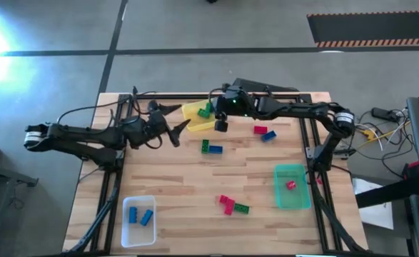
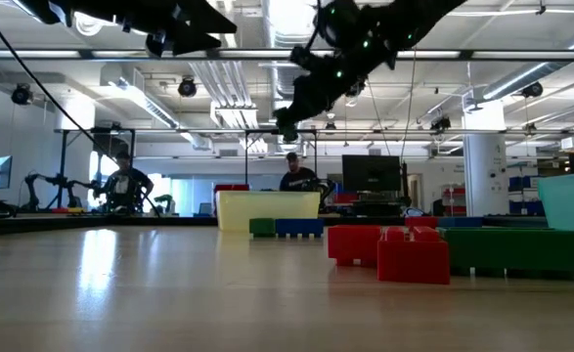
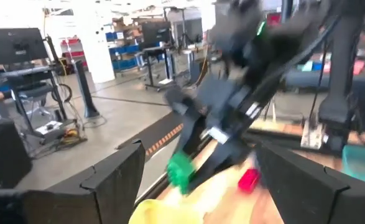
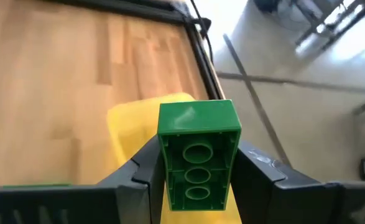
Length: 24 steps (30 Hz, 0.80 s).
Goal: Sort & place blocks by color
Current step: Put the green game piece into the yellow bin
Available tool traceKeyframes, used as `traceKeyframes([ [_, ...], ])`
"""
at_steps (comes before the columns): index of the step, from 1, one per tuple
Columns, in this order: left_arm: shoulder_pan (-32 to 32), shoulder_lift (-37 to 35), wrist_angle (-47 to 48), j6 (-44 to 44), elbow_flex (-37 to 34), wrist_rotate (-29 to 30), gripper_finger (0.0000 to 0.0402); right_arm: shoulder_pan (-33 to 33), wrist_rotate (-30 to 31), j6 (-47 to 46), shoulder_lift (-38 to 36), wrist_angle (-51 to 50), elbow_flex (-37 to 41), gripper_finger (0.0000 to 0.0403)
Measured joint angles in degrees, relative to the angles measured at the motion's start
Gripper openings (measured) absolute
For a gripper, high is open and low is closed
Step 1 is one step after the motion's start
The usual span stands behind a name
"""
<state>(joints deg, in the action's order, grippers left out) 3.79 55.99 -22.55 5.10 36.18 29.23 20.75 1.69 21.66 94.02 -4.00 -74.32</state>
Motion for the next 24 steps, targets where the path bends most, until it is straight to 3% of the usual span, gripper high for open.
traceKeyframes([
  [8,0.0,1.2,-1.4,-1.8,0.0,0.0,0.0293,4.2,-0.4,-4.5,13.2,6.8,-2.5,0.0123],
  [18,0.0,1.3,-5.1,-1.2,0.0,0.2,0.0293,4.9,-0.2,-10.4,20.1,4.8,-10.5,0.0123],
  [24,0.0,1.4,-5.4,-1.2,0.0,0.2,0.0293,4.9,-0.1,-12.5,21.5,2.0,-12.6,0.0173],
])
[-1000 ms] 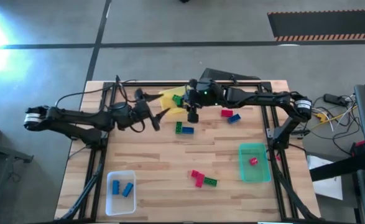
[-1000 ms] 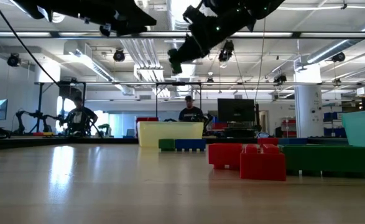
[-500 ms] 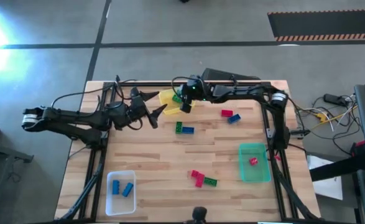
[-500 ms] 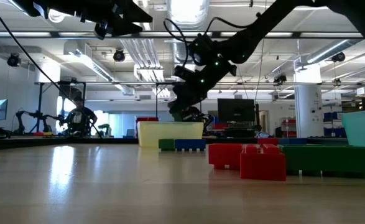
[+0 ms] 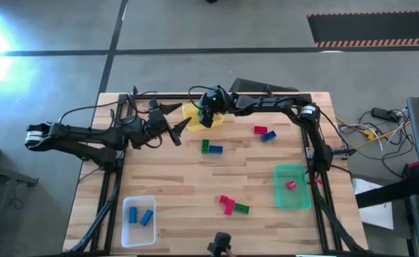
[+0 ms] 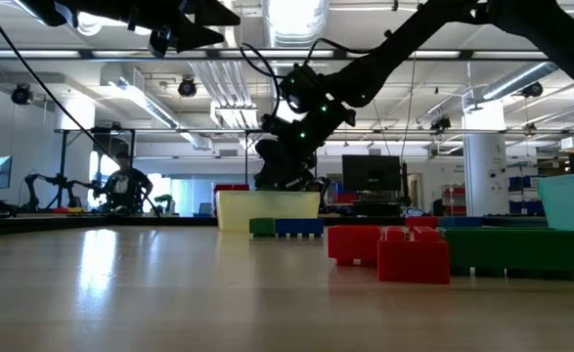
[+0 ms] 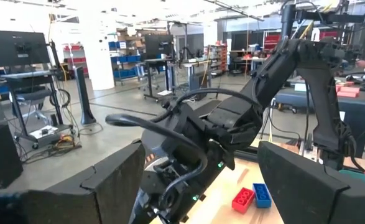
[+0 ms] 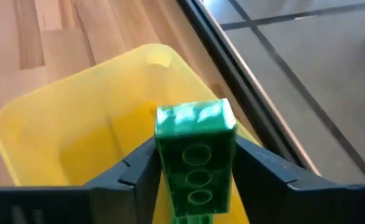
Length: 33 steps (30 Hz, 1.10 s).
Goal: Sort & place blocks by color
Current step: Put the green game piece into the yellow bin, then put the blue game piece into the transparent bin
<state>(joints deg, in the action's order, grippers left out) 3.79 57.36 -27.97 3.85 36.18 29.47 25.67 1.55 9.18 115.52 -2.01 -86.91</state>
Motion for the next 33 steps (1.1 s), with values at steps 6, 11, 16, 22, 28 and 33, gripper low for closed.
traceKeyframes([
  [6,0.0,0.8,0.0,-0.4,0.0,0.0,0.0293,0.0,0.0,-1.1,-3.1,-1.4,0.0,0.0212],
  [11,0.0,2.0,0.0,-0.5,0.0,0.0,0.0293,-0.4,0.0,-2.8,-7.9,-6.9,0.0,0.0217],
  [16,0.0,3.3,0.2,-1.8,0.0,0.0,0.0293,-1.5,-0.3,-3.7,-14.7,-18.0,0.8,0.0218],
  [22,-0.2,5.6,0.8,-4.6,0.0,-0.5,0.0293,-5.3,-0.5,-5.5,-24.1,-22.9,7.0,0.0219],
  [28,-0.8,8.2,1.2,-8.0,0.0,-0.9,0.0293,-10.8,-0.5,-7.2,-31.6,-22.3,15.4,0.0219],
  [33,-2.9,10.4,1.5,-8.6,0.0,-3.0,0.0293,-15.1,-0.5,-7.8,-35.2,-19.3,21.7,0.0219],
])
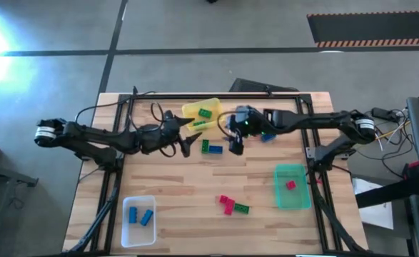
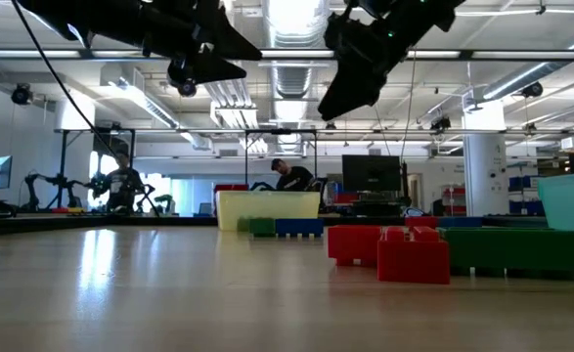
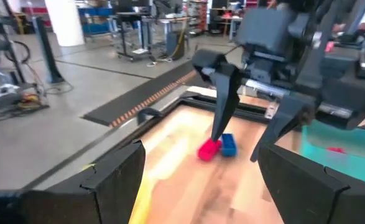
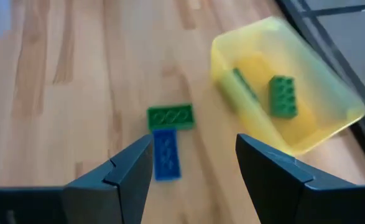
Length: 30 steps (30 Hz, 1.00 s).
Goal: Sort & place blocks by color
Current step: Put the blue game piece into the transparent bin
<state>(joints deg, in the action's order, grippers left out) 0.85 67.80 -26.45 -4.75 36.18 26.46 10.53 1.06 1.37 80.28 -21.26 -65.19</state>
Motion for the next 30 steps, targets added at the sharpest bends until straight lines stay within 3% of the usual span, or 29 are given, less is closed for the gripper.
traceKeyframes([
  [7,-2.7,2.1,0.0,-3.3,0.1,-0.5,0.0293,-4.5,0.0,1.0,-2.6,12.4,11.1,0.0219],
  [14,-3.7,2.5,-0.1,-4.1,0.2,-0.8,0.0293,-5.6,0.4,-0.7,0.0,24.5,18.5,0.0221],
  [30,-3.7,2.5,-0.1,-3.9,0.3,-0.7,0.0293,-4.9,5.0,-0.1,15.6,29.4,14.9,0.0314],
])
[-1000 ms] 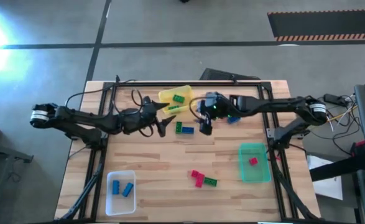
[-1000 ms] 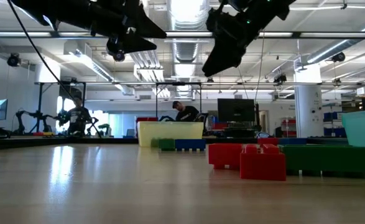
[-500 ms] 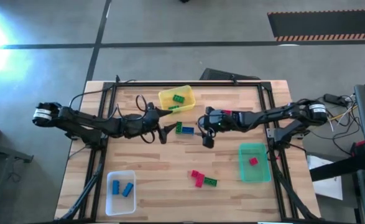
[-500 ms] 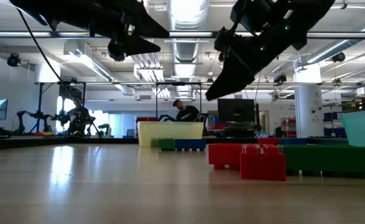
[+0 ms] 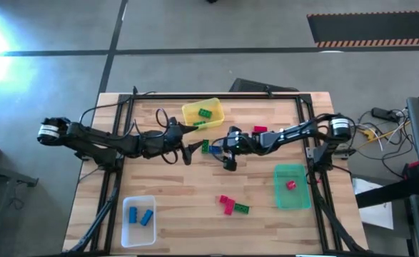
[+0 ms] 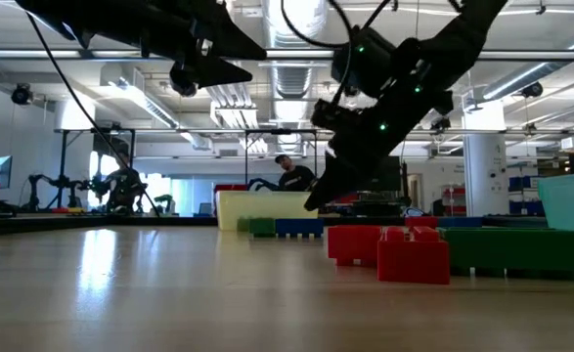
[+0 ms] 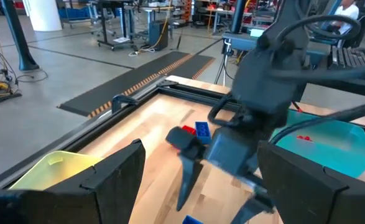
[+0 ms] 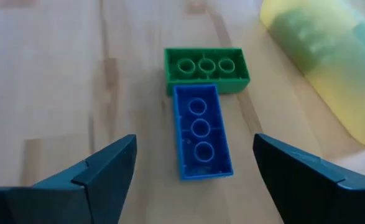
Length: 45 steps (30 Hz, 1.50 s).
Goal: Sort & place blocks by color
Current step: Put the blue game piece into the transparent bin
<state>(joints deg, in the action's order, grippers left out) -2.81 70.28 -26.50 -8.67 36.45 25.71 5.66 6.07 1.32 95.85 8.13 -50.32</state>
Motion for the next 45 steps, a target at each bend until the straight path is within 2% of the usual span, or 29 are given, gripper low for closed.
traceKeyframes([
  [7,0.0,0.0,0.0,0.0,0.0,0.0,0.0293,1.9,-0.2,0.1,3.8,-2.9,-3.9,0.0305],
  [14,0.1,0.0,0.0,0.1,0.0,0.0,0.0293,2.6,-3.5,0.2,4.8,-2.7,-3.6,0.0284],
  [19,0.1,0.0,-0.1,0.0,0.0,0.1,0.0293,2.6,-3.3,0.2,7.6,-1.1,-3.4,0.0267],
  [23,0.1,0.0,-0.2,0.1,0.0,0.1,0.0293,2.6,-4.4,-0.1,8.4,-0.5,-3.7,0.0227],
  [28,0.1,0.0,-0.5,0.1,0.0,0.1,0.0293,2.6,-5.0,-1.3,7.5,-1.5,-3.7,0.0146],
  [30,0.1,0.0,-0.5,0.1,0.0,0.1,0.0293,2.6,-4.7,-1.2,6.5,-3.2,-3.6,0.0123],
  [34,0.1,0.0,-0.5,0.1,0.0,-0.2,0.0293,2.6,-4.6,-0.3,2.7,-7.5,-3.5,0.0123],
  [39,0.0,0.0,-1.9,0.0,-0.1,-3.8,0.0293,1.4,-4.5,-0.7,-4.9,-9.9,-1.9,0.0123],
  [42,-0.2,0.0,-2.0,0.1,-0.1,-5.3,0.0293,-0.3,-4.5,-2.1,-10.0,-6.3,0.7,0.0123],
  [45,-0.3,0.0,-3.0,0.1,-0.1,-5.8,0.0293,-2.1,-4.4,-3.8,-14.4,2.0,5.3,0.0123],
])
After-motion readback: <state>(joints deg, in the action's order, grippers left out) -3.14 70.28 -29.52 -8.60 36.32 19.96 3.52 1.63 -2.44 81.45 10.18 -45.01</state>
